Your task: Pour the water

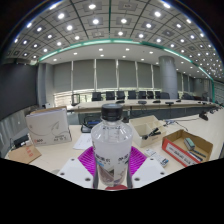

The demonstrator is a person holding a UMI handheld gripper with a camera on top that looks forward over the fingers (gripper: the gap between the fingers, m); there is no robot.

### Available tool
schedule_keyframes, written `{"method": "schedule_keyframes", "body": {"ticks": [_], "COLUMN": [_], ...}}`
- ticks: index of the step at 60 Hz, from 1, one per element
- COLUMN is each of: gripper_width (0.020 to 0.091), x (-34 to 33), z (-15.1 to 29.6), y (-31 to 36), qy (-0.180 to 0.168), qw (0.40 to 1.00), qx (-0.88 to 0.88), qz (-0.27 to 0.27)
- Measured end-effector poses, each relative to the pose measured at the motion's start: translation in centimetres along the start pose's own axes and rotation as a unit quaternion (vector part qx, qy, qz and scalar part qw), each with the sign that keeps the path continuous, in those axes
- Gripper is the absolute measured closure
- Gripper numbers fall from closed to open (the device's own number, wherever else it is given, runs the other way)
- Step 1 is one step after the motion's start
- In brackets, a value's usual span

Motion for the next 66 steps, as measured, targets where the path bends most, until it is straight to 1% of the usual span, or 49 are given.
{"method": "schedule_keyframes", "body": {"ticks": [7, 18, 20, 23, 28, 32, 34, 35, 37, 38, 39, 40, 44, 53, 59, 66], "gripper_width": [0.0721, 0.0716, 0.0712, 0.0693, 0.0612, 0.0546, 0.0469, 0.0407, 0.0255, 0.0232, 0.0253, 0.0259, 0.0236, 0.0243, 0.0244, 0.0244], "x": [0.9, 1.5, 1.3, 1.2, 1.2, 1.0, 1.0, 0.9, 0.6, 0.5, 0.3, 0.0, -1.3, -6.0, -11.3, -17.6], "z": [-4.5, -9.1, -9.1, -9.3, -9.1, -9.2, -9.6, -9.7, -9.8, -9.8, -9.8, -9.7, -9.2, -6.5, -4.1, -1.0], "y": [-0.6, -0.3, -0.2, 0.0, 0.0, -0.2, -0.4, -0.4, -0.3, -0.3, -0.4, -0.4, -0.8, -0.6, 1.0, 3.5], "qy": [0.039, 0.065, 0.049, 0.048, 0.045, 0.055, 0.067, 0.074, 0.091, 0.097, 0.103, 0.106, 0.113, 0.128, 0.142, 0.148], "qw": [0.999, 0.998, 0.999, 0.999, 0.999, 0.998, 0.998, 0.997, 0.996, 0.995, 0.995, 0.994, 0.993, 0.991, 0.988, 0.987], "qx": [-0.018, -0.011, -0.014, -0.023, -0.027, -0.019, -0.015, -0.014, -0.011, -0.01, -0.01, -0.011, -0.021, -0.039, -0.053, -0.053], "qz": [-0.005, 0.004, 0.003, 0.004, 0.006, 0.008, 0.01, 0.011, 0.011, 0.011, 0.009, 0.008, -0.002, -0.009, -0.015, -0.017]}}
Point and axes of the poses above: the point between the fingertips, and its own axes, seen from behind it with the camera up: y to the left, z up, x forward, the way the camera looks, the point moved 7 cm from there along -x, backward, against the way the camera looks, and after that the axes turned 11 degrees about -x, right-handed, at the moved point
